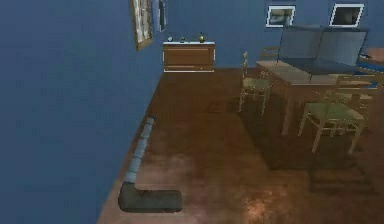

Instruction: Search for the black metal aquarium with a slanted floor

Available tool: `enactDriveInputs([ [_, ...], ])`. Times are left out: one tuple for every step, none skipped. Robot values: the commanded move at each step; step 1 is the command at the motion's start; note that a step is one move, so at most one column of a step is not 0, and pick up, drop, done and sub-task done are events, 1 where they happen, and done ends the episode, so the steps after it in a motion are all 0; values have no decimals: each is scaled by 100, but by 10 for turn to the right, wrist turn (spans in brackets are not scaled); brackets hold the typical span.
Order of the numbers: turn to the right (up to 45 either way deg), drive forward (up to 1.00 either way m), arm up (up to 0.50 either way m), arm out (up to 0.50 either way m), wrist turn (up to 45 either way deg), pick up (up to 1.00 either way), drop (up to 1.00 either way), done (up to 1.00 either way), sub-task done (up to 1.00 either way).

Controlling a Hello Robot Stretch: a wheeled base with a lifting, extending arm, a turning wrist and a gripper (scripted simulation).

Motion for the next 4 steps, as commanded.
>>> enactDriveInputs([
  [0,35,0,0,0,0,0,0,0],
  [240,0,0,0,0,0,0,0,0],
  [0,100,0,0,0,0,0,0,0],
  [30,0,0,0,0,0,0,0,0],
])
